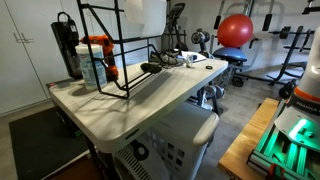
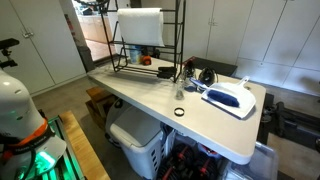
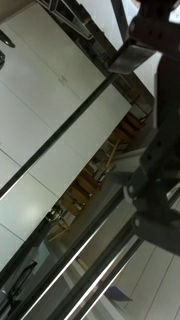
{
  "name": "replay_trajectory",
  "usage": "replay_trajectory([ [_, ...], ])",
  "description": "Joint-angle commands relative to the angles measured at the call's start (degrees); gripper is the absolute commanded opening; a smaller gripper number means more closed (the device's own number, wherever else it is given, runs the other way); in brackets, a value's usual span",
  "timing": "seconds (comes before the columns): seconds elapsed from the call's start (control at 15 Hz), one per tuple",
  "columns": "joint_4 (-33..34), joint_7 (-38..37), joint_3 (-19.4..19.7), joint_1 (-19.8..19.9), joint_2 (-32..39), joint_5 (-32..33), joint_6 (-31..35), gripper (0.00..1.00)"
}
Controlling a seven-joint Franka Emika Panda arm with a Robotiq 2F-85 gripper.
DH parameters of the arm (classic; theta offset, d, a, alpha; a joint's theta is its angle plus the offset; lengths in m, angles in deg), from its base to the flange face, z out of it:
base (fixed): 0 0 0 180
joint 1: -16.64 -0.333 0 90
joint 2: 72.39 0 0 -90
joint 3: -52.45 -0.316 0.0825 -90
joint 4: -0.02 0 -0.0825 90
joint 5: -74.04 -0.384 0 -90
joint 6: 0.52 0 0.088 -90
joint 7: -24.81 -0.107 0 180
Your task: Pick up the kitchen paper and hang it on the third black rack from the bottom
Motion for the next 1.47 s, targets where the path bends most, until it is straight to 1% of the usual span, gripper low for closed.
replay_trajectory([
  [0.0,-1.55,-3.54,0.45,-0.27,-5.19,2.18,-0.12,1.00],
  [0.2,-3.13,-4.38,0.50,-0.08,-6.96,2.03,0.18,1.00],
  [0.4,-4.93,-2.71,0.21,0.87,-8.42,-0.03,0.05,1.00],
  [0.47,-4.63,-3.42,0.34,0.61,-8.30,1.00,-0.86,1.00],
  [0.6,-2.92,-4.72,1.12,-0.02,-6.67,3.00,0.57,1.00],
  [0.73,-1.68,-5.49,1.53,-0.31,-4.97,3.50,0.92,1.00],
  [0.8,-0.77,-6.78,1.82,-0.99,-4.31,4.95,1.01,1.00],
  [1.13,2.29,-14.03,3.14,-3.65,-1.60,14.32,1.52,1.00],
  [1.27,3.01,-17.59,4.04,-4.64,-0.68,19.16,2.41,1.00],
  [1.33,3.48,-12.65,5.07,-5.82,-0.24,14.60,3.06,1.00],
  [1.4,3.92,-13.42,5.83,-6.53,0.08,14.76,3.55,1.00],
])
